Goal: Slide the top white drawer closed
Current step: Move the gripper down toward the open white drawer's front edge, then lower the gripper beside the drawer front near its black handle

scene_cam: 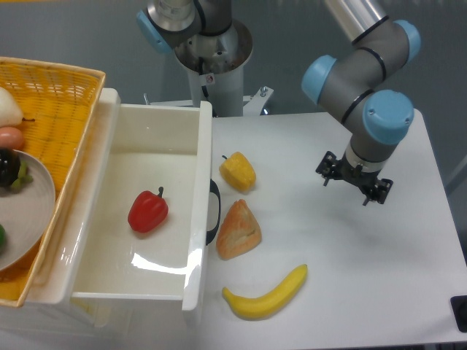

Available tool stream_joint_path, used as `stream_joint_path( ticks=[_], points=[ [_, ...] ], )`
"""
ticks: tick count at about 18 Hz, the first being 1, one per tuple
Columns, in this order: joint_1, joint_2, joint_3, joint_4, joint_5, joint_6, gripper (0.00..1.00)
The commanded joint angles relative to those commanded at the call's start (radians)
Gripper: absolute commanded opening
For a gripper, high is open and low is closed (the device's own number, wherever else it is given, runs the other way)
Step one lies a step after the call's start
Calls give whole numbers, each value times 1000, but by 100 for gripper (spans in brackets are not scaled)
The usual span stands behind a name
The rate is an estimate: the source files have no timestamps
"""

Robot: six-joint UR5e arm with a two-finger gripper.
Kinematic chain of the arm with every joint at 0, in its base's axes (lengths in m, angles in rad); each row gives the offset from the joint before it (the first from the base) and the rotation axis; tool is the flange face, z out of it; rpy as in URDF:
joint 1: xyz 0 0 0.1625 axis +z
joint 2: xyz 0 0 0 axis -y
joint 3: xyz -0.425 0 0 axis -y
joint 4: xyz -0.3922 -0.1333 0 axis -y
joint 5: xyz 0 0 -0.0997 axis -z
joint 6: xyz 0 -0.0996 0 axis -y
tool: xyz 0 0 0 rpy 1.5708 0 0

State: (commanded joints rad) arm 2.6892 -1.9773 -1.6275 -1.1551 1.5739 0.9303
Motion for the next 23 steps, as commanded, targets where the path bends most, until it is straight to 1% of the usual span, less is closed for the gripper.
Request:
stream_joint_path(
  ticks=[3,6,9,12,15,17,19,21,23],
  points=[
    [-58,6,-2,2,-26,-192,100],
    [-65,8,0,2,-116,-293,87],
    [-63,18,-3,-14,-187,-315,68],
    [-60,28,-3,-47,-238,-318,49],
    [-52,40,-2,-95,-293,-318,31],
    [-49,55,1,-112,-308,-318,24],
    [-49,80,2,-141,-346,-320,15],
    [-52,81,6,-158,-388,-320,8],
    [-57,83,12,-158,-416,-320,5]
  ],
)
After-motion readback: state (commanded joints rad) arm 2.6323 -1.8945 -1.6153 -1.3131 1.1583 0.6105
